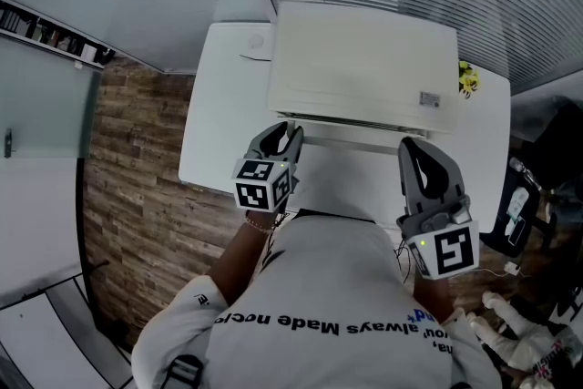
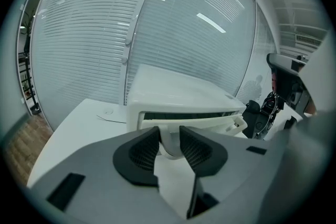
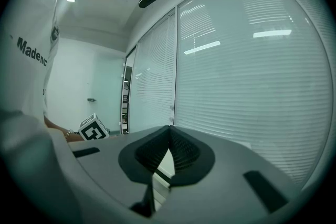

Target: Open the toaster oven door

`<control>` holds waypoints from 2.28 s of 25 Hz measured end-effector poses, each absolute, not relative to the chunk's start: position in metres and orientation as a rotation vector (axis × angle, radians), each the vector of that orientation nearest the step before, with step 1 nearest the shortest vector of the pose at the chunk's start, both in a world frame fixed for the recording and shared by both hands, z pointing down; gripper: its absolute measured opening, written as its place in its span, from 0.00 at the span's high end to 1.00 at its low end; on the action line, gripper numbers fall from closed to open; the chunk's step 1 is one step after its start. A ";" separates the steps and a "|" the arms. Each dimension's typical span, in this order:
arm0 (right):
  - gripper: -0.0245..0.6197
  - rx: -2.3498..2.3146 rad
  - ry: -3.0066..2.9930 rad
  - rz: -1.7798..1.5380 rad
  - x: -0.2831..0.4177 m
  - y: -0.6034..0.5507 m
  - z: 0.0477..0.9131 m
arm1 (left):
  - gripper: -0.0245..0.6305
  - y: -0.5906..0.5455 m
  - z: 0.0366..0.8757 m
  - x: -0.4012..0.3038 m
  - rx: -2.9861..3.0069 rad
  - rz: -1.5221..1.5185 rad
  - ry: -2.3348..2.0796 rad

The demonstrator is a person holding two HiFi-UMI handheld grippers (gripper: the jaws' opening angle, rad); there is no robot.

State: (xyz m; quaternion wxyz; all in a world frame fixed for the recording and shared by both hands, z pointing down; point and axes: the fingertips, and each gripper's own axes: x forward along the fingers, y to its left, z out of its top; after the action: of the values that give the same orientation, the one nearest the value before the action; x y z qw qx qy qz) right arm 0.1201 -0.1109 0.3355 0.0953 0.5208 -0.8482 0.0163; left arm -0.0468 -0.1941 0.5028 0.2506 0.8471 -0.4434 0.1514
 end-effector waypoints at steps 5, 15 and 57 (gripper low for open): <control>0.95 1.552 -2.511 0.045 0.120 -0.108 0.333 | 0.77 -0.190 0.504 -0.048 2.305 0.423 -1.203; 0.95 1.546 -2.516 0.041 0.117 -0.102 0.334 | 0.77 -0.180 0.510 -0.050 2.304 0.444 -1.193; 0.95 1.527 -2.531 0.022 0.101 -0.074 0.329 | 0.77 -0.130 0.546 -0.064 2.258 0.537 -1.145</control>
State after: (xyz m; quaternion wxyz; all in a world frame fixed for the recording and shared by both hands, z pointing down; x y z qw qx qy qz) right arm 0.1011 -0.0741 0.3290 0.0926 0.5142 -0.8526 0.0075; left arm -0.0641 -0.1303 0.5462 0.2733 0.8393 -0.4254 0.1996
